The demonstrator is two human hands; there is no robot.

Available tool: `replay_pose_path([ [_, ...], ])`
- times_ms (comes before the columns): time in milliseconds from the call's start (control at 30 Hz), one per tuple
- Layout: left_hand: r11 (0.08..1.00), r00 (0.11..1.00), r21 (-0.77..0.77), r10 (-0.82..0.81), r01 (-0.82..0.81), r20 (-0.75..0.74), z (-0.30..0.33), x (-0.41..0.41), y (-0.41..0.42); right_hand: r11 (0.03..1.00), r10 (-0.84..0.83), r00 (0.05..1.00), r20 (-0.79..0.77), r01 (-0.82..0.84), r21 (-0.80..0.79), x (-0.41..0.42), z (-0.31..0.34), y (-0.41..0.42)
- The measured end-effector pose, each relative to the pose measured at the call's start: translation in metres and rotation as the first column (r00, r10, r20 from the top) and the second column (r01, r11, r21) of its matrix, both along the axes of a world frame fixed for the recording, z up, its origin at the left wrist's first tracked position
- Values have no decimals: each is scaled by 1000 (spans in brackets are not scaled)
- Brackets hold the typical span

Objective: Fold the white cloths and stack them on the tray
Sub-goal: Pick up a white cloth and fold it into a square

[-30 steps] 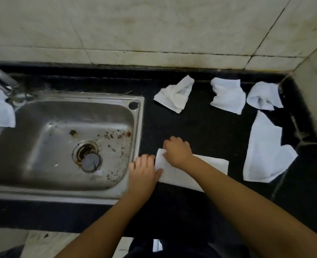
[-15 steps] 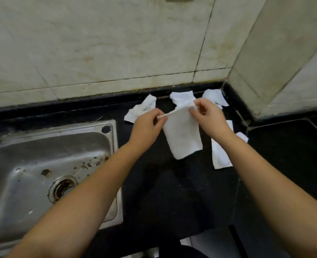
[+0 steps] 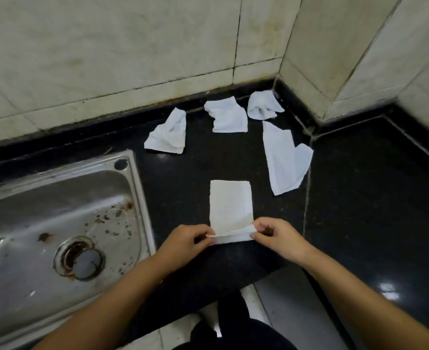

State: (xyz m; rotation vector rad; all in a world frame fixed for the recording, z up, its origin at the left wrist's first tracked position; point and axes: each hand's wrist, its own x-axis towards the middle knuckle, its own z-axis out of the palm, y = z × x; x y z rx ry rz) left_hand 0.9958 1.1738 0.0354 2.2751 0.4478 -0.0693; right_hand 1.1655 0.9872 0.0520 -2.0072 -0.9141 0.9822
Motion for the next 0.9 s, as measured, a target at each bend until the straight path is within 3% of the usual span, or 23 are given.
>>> replay_pose_path([
  [200, 970, 977, -119, 212, -211, -1, 9, 45, 25, 984, -177, 983, 40, 178, -22, 29, -2, 34],
  [400, 960, 957, -25, 276, -279, -85, 1, 110, 50, 925, -322, 931, 171, 348, -153, 62, -18, 82],
  [600, 930, 925, 120, 361, -348, -118, -19, 118, 49, 934, -188, 909, 372, 283, -218, 67, -33, 96],
  [767, 822, 815, 166, 565, -544, -125, -20, 110, 35, 921, -102, 873, 476, 264, -287, 67, -30, 88],
  [900, 822, 789, 373, 544, -431, -286, -25, 110, 15, 867, 81, 812, 579, 229, -443, 57, -30, 88],
])
